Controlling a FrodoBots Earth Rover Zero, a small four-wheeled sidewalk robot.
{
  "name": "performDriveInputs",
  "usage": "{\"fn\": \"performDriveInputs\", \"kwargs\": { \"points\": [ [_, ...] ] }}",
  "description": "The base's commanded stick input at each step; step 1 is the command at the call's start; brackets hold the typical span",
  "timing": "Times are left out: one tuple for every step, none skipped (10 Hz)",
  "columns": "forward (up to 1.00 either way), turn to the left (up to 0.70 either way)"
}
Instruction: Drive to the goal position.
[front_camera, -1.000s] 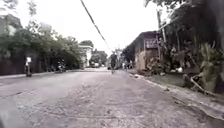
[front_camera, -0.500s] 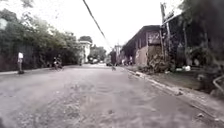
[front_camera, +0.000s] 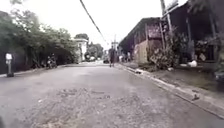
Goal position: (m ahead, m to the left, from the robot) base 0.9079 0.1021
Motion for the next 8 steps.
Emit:
{"fn": "performDriveInputs", "kwargs": {
  "points": [
    [1.0,0.0],
    [1.0,0.0],
    [1.0,0.0],
    [1.0,0.0],
    [1.0,0.0],
    [1.0,0.0],
    [1.0,0.0],
    [1.0,0.0]
  ]
}}
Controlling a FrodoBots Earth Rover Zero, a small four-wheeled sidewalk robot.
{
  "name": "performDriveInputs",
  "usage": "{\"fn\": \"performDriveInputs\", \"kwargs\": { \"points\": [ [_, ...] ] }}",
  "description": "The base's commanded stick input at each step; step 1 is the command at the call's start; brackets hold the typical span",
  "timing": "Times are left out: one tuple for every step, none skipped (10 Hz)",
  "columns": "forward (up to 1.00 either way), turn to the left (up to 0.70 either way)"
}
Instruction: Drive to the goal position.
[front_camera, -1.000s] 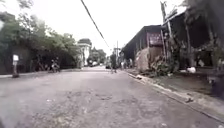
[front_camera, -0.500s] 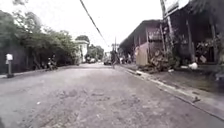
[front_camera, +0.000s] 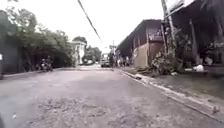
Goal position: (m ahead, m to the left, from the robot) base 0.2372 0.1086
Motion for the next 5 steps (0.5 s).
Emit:
{"fn": "performDriveInputs", "kwargs": {
  "points": [
    [1.0,0.0],
    [1.0,0.0],
    [1.0,0.0],
    [1.0,0.0],
    [1.0,0.0]
  ]
}}
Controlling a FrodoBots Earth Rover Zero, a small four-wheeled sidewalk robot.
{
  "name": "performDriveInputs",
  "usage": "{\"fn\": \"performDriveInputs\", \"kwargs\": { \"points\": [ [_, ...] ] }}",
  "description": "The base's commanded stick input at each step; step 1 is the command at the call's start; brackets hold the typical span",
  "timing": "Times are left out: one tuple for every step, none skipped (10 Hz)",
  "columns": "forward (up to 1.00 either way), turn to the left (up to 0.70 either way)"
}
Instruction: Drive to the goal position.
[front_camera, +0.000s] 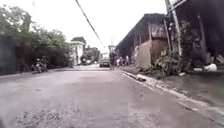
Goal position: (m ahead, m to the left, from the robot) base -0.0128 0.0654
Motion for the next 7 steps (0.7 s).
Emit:
{"fn": "performDriveInputs", "kwargs": {
  "points": [
    [1.0,0.0],
    [1.0,0.0],
    [1.0,0.0],
    [1.0,0.0],
    [1.0,0.0],
    [1.0,0.0],
    [1.0,0.0]
  ]
}}
